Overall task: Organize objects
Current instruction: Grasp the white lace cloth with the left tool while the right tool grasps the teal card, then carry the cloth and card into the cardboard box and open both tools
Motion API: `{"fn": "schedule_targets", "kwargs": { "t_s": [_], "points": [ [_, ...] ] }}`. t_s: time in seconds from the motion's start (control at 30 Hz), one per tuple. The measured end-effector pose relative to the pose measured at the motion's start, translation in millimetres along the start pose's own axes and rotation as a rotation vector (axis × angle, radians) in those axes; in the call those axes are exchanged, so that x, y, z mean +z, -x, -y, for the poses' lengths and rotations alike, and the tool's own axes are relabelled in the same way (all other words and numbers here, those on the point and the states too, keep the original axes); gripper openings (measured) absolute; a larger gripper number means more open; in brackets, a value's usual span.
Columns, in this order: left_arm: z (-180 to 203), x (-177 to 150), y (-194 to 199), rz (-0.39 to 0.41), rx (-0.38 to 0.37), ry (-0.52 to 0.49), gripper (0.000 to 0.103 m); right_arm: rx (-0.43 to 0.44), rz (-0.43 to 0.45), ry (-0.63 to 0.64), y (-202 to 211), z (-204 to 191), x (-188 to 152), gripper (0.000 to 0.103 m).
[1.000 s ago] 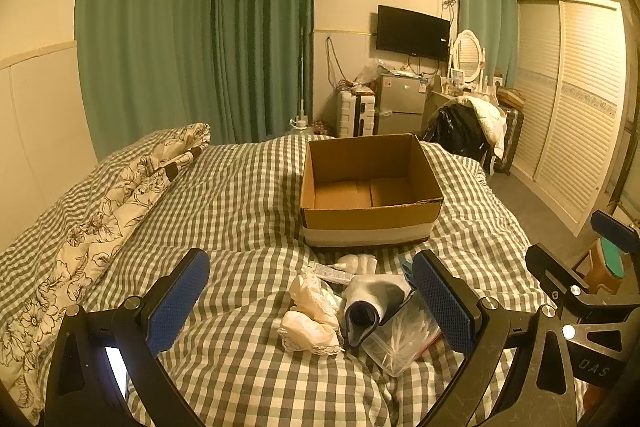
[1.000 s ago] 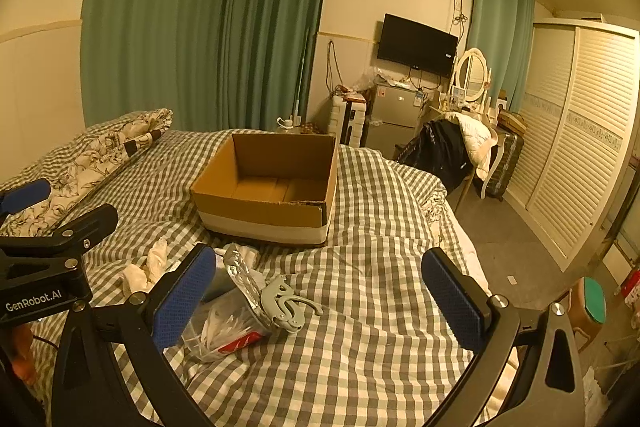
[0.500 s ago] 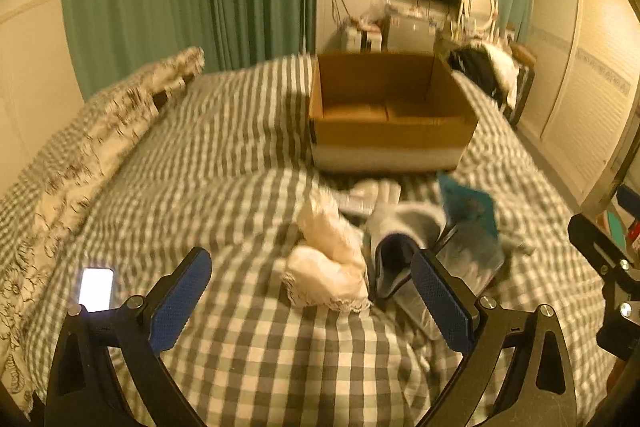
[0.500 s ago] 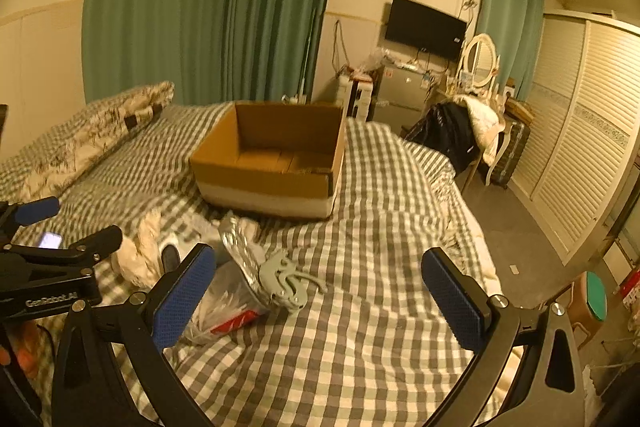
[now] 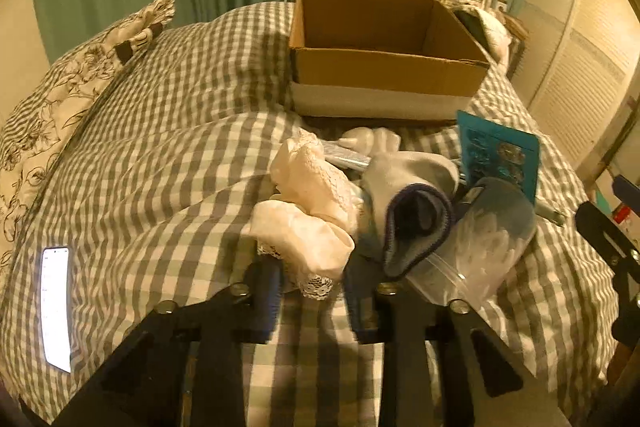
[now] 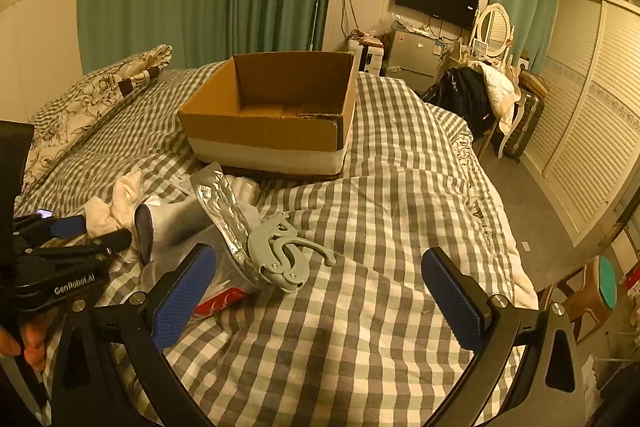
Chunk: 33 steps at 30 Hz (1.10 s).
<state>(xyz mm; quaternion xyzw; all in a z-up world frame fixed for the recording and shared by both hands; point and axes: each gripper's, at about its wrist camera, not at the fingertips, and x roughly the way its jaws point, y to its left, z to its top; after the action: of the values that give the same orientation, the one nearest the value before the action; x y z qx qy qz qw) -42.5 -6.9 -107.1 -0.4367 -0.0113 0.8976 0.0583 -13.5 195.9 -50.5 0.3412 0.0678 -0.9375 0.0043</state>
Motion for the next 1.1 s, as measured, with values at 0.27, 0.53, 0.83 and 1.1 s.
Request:
{"fn": "schedule_targets", "kwargs": {
  "t_s": [0.27,0.53,0.83,1.1],
  "points": [
    [-5,10,30,0.085,-0.012,-0.008,0.016,0.029,0.001,0.066,-5,-29,14,0.103],
    [-30,22,47,0.139,-0.007,0.028,0.016,0.077,-0.044,0.118,-37,-58,28,0.074],
    [-32,25,52,0.147,-0.02,0.029,0.016,0.125,-0.065,0.135,-45,-61,30,0.01],
    [-13,51,79,0.208,-0.065,-0.008,0.016,0.145,0.05,0.121,-1,-38,61,0.008]
  ]
}}
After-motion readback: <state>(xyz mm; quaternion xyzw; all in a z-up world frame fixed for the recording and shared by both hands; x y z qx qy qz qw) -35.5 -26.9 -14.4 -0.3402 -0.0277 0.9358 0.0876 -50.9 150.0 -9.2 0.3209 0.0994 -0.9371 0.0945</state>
